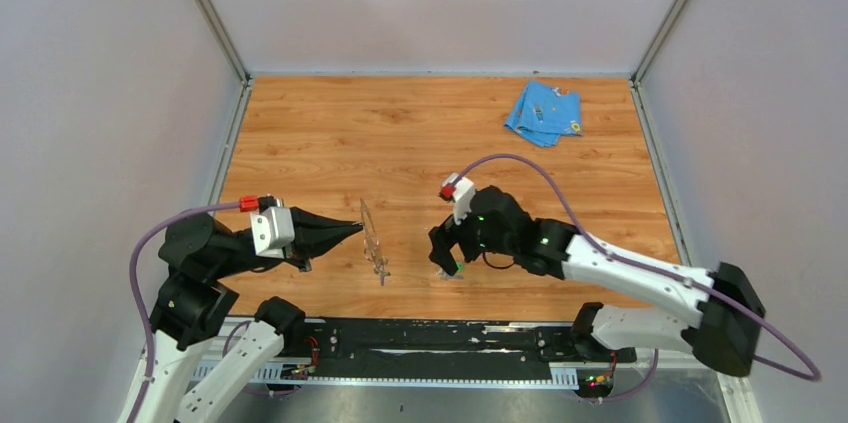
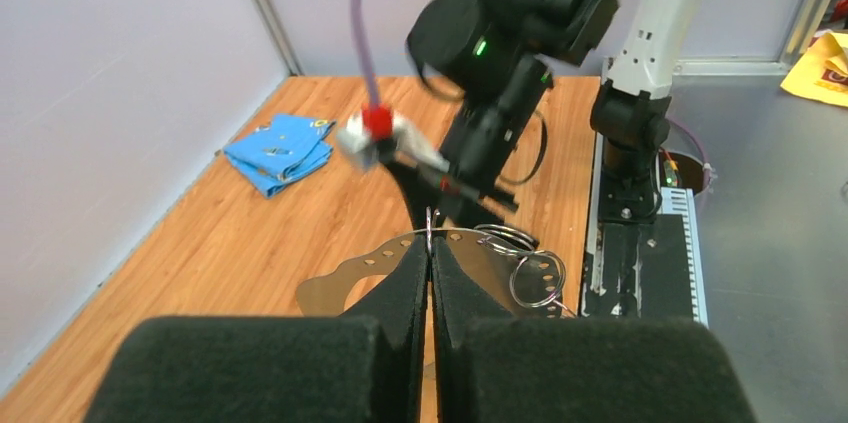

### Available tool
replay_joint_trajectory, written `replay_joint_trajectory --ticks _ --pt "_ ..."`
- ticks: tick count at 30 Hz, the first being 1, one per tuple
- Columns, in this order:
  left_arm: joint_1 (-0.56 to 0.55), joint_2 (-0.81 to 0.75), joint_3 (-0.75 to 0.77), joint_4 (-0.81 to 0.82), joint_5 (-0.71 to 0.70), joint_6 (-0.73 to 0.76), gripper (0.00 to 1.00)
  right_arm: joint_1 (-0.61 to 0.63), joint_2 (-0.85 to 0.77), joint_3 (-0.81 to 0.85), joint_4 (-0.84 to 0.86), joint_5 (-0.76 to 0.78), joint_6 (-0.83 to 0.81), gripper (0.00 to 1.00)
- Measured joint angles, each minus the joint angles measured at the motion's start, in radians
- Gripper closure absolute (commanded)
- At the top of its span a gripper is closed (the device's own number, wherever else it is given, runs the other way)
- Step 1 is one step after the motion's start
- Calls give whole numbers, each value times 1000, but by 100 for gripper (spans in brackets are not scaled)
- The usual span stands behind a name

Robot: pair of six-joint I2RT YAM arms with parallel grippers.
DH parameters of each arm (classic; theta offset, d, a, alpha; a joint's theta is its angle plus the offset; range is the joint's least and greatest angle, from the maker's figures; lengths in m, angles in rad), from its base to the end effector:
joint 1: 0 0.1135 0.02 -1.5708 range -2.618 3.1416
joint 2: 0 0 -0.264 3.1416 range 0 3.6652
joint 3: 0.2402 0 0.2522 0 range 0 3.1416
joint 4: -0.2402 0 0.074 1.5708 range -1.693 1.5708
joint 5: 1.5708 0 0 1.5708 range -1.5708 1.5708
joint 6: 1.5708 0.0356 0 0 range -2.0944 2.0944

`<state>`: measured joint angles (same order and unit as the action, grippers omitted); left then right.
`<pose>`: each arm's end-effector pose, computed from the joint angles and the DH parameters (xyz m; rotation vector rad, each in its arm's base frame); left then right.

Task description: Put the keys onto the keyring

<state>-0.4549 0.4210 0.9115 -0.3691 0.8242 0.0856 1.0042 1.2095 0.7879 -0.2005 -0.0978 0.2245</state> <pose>0.0463 -0.0517 0.4016 1.0350 1.1593 -0.8878 0.1386 0.2243 0.2512 -0.9292 2.1092 0.7741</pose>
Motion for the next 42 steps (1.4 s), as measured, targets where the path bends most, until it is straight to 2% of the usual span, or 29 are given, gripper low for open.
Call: replay_joint_trajectory --ticks 1,3,4,7,11,22,27,35,39,42 --pt "0 3 3 -2 -2 2 100 0 -66 -15 25 23 -6 7" --pt "0 14 13 -7 -3 1 100 -3 -171 -64 84 40 -8 29" --pt "0 21 18 -8 -5 0 100 -6 -200 -87 104 32 -13 34" --pt "0 36 23 -7 -11 -14 100 1 -190 -151 141 -26 -35 29" --pt "0 45 23 -1 -20 -41 100 55 -120 -232 148 -23 -73 29" --pt "0 58 23 3 -31 -70 100 109 62 -237 296 87 -216 50" --pt "0 60 26 3 -37 -82 100 115 162 -236 334 124 -249 51" --pt "0 60 26 3 -45 -86 100 127 192 -235 401 128 -258 54" --pt "0 60 29 2 -50 -86 100 140 223 -228 414 137 -267 63" --pt "0 61 36 2 -51 -86 100 142 238 -220 419 151 -273 79"
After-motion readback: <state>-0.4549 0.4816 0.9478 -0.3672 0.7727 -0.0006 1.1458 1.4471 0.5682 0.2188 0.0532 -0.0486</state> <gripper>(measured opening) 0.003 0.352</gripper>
